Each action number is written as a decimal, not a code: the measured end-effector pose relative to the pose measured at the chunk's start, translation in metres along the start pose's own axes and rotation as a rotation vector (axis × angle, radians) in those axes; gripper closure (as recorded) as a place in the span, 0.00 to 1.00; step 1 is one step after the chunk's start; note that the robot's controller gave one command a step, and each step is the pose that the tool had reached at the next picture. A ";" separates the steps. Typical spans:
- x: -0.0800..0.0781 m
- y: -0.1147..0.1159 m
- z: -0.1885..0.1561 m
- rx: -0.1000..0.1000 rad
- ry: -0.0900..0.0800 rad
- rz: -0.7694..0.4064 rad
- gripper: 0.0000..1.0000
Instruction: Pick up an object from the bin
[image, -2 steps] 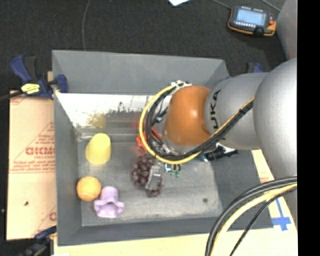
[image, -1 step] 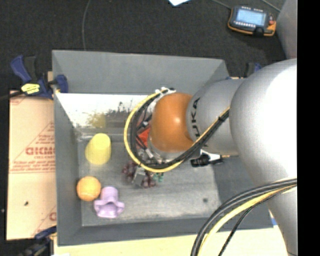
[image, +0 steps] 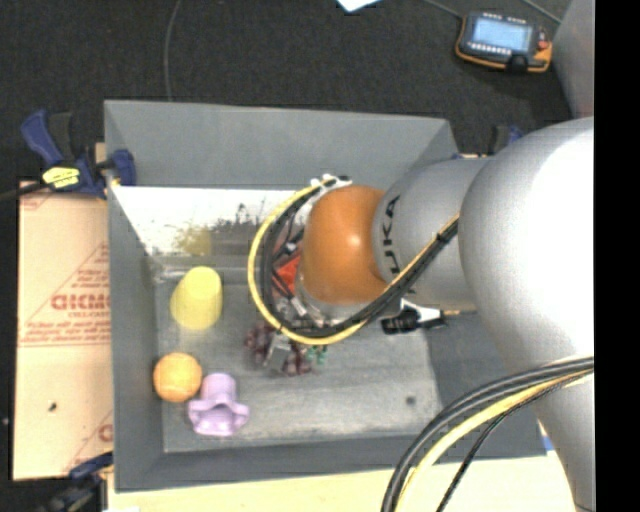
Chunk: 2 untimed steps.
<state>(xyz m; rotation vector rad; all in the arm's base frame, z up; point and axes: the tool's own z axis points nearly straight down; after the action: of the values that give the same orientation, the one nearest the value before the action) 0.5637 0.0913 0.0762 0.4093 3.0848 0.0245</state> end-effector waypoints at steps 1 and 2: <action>0.003 -0.001 -0.023 0.005 0.013 0.001 1.00; 0.000 0.001 -0.047 0.000 0.004 0.001 1.00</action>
Offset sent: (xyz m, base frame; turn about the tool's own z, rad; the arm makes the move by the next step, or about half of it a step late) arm -0.0014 -0.0004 0.0339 0.0006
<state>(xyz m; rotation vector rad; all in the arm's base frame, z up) 0.5623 0.0913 0.1230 0.4116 3.0885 0.0248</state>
